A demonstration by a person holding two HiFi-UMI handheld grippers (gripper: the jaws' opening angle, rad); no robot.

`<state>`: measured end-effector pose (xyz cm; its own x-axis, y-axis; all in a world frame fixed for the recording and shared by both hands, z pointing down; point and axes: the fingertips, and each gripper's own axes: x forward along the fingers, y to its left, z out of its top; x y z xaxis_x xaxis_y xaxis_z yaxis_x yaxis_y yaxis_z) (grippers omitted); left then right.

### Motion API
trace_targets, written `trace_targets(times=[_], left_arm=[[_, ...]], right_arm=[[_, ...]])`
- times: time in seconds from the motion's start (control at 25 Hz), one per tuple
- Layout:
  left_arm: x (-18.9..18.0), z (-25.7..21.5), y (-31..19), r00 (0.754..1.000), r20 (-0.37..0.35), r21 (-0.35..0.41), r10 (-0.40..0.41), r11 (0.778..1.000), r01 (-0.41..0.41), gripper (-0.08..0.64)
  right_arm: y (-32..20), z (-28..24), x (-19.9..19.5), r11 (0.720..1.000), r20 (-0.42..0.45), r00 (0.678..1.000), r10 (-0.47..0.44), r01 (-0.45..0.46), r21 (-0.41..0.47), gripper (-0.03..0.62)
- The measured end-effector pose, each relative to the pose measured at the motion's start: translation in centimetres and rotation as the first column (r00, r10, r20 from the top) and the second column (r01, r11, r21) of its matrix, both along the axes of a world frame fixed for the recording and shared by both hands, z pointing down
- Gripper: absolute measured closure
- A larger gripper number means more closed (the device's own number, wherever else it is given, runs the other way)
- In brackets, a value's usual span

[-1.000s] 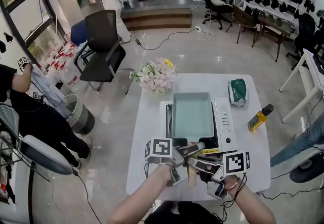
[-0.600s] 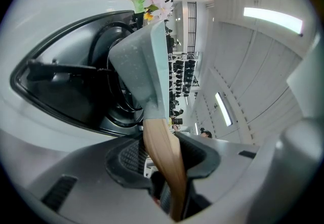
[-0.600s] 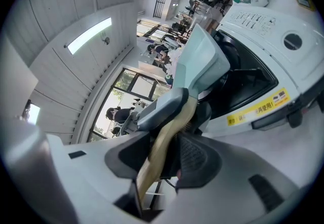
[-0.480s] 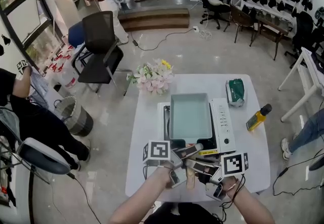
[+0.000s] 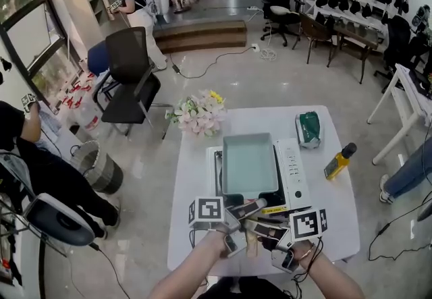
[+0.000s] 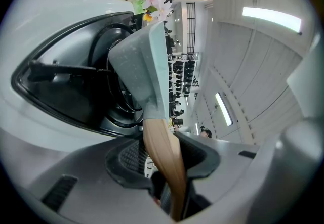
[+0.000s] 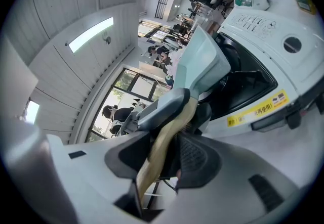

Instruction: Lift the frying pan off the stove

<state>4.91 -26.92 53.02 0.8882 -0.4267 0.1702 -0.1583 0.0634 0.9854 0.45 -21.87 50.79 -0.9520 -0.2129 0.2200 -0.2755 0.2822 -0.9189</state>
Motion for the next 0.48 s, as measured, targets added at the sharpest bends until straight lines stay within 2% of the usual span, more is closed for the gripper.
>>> trace_targets(times=[0.2,0.48], left_arm=[[0.02,-0.14,0.15,1.000,0.002,0.008,0.001,1.000,-0.001,0.405],[-0.35,-0.92,-0.36,1.000,0.018,0.063,0.007,0.998,-0.008,0.405]], right_arm=[[0.16,-0.08,0.02,1.000,-0.006,1.000,-0.001,0.001,0.011,0.428],[-0.19,-0.70,-0.30,0.999,-0.006,1.000,0.003,-0.003,0.048,0.430]])
